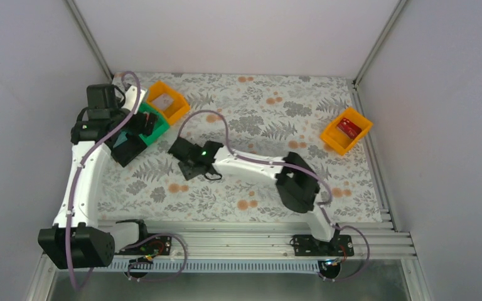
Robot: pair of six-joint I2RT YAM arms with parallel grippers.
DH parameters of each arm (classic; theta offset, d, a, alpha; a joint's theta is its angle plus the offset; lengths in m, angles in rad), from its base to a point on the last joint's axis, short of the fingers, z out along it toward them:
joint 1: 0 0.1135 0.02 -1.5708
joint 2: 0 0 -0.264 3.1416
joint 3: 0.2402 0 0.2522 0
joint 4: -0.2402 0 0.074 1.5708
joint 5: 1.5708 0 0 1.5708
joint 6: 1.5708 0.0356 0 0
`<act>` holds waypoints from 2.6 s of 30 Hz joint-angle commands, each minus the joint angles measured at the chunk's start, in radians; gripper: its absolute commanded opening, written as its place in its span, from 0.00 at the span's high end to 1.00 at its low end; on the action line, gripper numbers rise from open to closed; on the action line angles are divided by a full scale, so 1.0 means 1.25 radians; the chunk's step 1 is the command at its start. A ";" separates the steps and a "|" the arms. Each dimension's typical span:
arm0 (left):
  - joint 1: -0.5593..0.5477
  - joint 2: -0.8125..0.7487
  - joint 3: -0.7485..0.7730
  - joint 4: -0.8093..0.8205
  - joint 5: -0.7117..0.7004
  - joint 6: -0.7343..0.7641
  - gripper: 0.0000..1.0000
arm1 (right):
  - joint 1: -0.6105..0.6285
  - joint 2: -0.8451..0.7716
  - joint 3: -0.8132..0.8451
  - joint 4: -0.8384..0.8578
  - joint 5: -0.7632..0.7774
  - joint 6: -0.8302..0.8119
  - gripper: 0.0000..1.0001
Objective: Take the credit cards out of the card holder
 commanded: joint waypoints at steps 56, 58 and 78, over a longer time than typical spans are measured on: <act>-0.043 -0.002 0.217 0.019 0.530 -0.295 0.98 | -0.116 -0.383 0.102 0.320 -0.192 -0.316 0.51; -0.043 -0.004 0.219 0.018 0.527 -0.293 0.98 | -0.114 -0.349 0.143 0.300 -0.201 -0.317 0.54; -0.043 0.000 0.208 0.014 0.592 -0.283 0.98 | -0.114 -0.264 0.193 0.257 0.062 -0.298 0.77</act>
